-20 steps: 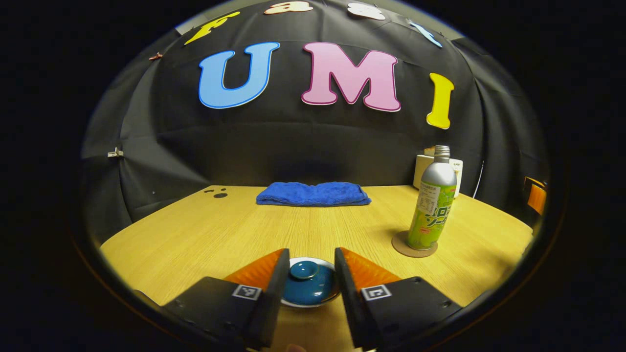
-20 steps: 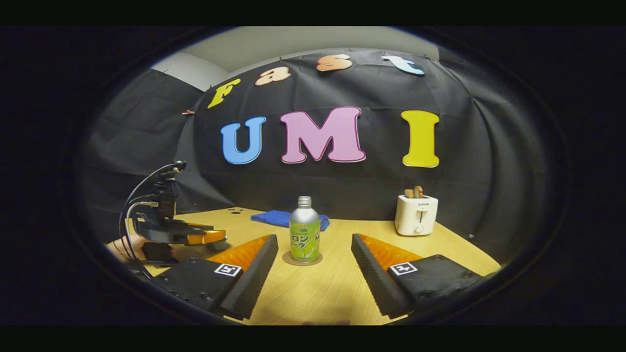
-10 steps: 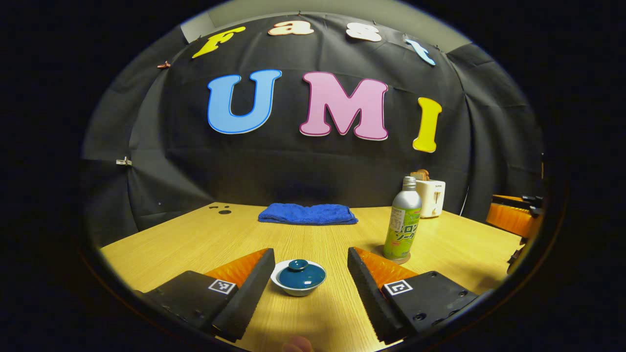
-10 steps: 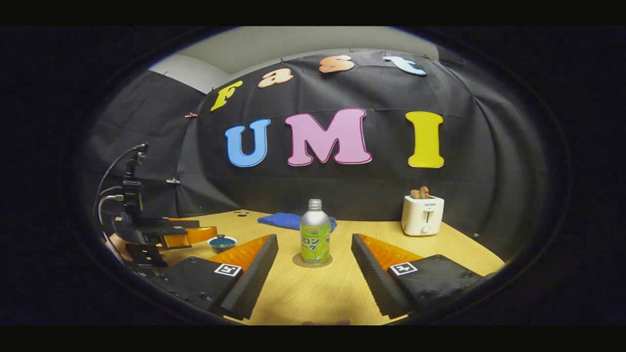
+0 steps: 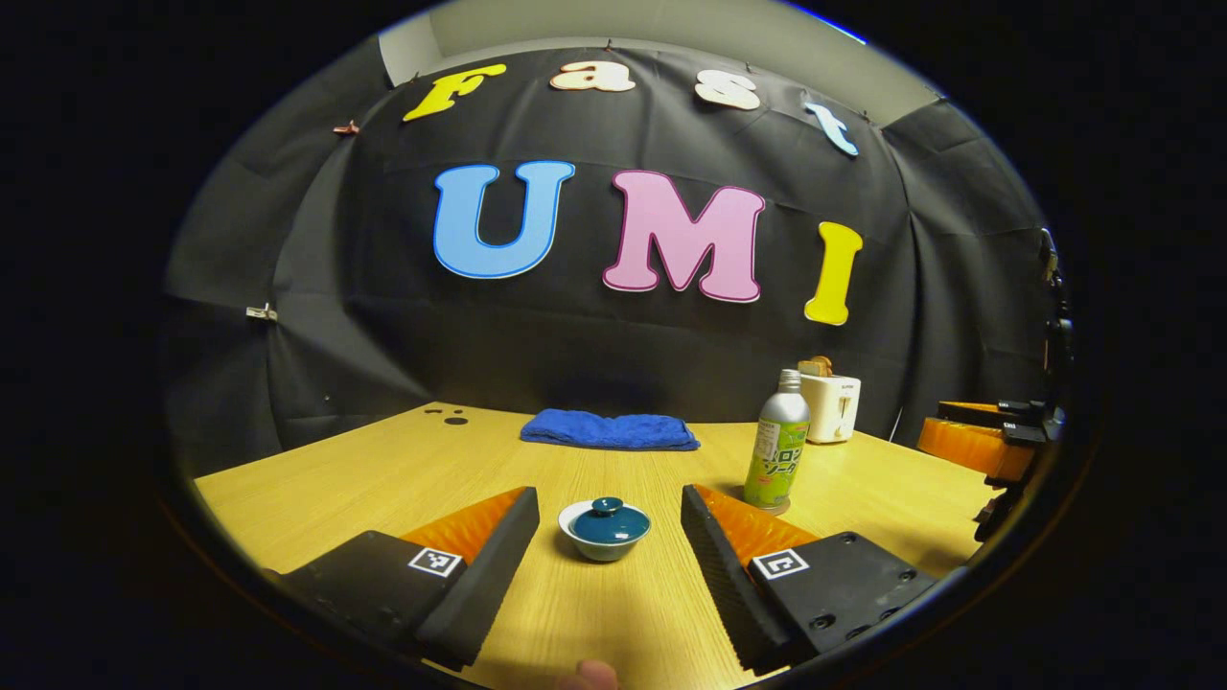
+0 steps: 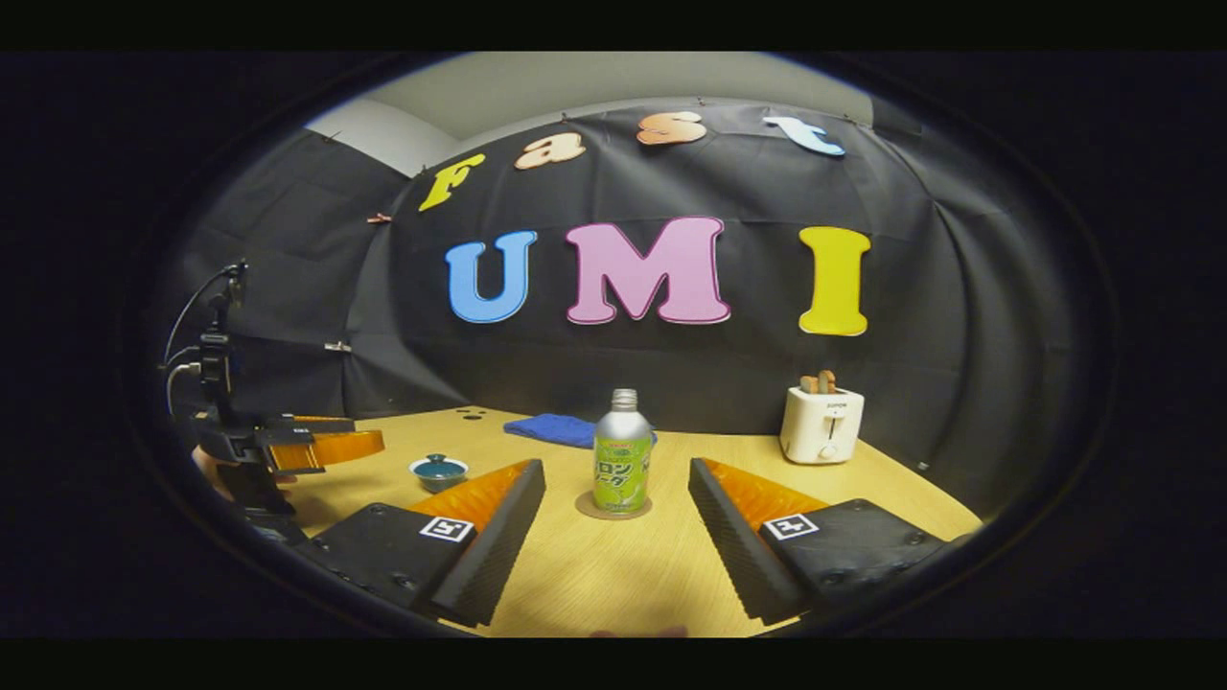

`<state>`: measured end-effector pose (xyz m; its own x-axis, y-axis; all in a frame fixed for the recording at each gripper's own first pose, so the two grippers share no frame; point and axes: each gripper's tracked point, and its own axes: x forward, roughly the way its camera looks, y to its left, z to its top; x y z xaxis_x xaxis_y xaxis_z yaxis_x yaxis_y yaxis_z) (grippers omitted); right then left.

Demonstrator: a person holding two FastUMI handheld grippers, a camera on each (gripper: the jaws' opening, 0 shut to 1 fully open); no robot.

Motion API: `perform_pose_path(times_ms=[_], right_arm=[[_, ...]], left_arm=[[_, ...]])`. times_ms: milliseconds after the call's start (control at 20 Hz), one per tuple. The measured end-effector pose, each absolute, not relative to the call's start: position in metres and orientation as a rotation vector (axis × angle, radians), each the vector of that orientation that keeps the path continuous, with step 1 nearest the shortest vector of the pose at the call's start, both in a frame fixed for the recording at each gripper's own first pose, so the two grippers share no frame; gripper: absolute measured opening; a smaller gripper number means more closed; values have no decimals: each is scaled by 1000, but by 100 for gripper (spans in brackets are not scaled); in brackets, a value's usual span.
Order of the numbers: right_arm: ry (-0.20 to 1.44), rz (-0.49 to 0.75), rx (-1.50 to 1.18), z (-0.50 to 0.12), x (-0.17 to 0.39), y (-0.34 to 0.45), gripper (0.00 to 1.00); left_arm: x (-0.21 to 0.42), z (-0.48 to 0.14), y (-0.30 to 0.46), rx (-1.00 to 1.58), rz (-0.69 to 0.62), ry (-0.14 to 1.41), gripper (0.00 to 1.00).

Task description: Open the teacup lid with one hand, grasp the water bottle and pour water into the teacup with the other hand; after pouring, place the water bottle on the coaster and then close the teacup lid.

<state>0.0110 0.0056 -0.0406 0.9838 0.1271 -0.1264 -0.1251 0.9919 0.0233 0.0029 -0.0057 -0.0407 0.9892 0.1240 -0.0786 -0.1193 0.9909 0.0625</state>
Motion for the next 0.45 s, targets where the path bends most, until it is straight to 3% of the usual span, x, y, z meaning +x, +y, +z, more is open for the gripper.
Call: perform_pose_path(times_ms=[450], right_arm=[[134,97,8,-46,15,-11,94]], left_arm=[[7,-40,-32,11,63,75,94]])
